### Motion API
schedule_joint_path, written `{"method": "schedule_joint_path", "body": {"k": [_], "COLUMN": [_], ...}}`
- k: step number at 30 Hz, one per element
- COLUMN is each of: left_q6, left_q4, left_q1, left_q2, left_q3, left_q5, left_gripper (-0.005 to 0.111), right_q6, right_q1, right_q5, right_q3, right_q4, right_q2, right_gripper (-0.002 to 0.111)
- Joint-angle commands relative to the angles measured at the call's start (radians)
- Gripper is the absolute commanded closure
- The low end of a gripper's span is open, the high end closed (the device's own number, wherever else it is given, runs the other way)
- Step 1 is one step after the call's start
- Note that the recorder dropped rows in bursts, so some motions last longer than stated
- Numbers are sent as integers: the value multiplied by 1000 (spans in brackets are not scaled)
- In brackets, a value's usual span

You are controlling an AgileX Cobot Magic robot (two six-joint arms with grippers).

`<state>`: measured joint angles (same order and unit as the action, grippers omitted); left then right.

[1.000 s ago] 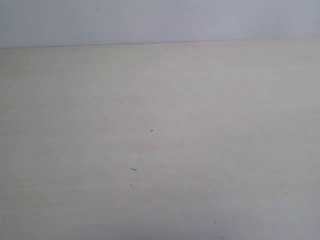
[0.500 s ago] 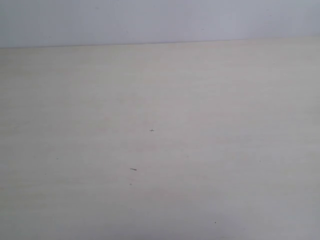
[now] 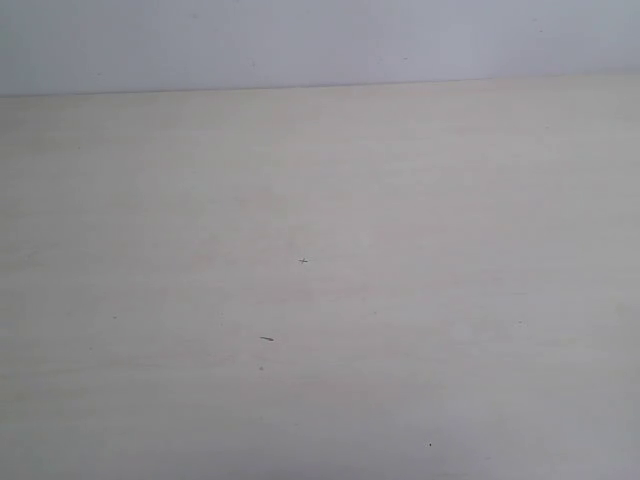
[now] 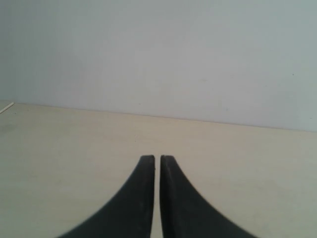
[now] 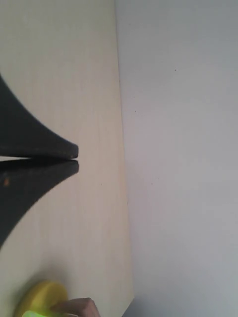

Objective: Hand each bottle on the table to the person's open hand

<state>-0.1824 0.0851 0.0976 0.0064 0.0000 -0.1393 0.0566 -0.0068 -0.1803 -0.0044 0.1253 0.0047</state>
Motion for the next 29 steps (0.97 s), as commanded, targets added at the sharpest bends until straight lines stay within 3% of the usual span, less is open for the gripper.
{"method": "schedule_joint_path", "body": {"k": [1, 29], "left_q6": [-6, -6], "left_q4": [-3, -3], "left_q1": [1, 1], "left_q2": [-6, -6], "left_q3": [0, 0], "left_q5": [-1, -1], "left_gripper": [100, 100], "right_q6": [-2, -4], "right_q1": [-5, -5], "right_q5": [-1, -13], "right_q3": [4, 4], "right_q4": [2, 2], "right_q2": [-5, -5], "right_gripper": [108, 108]}}
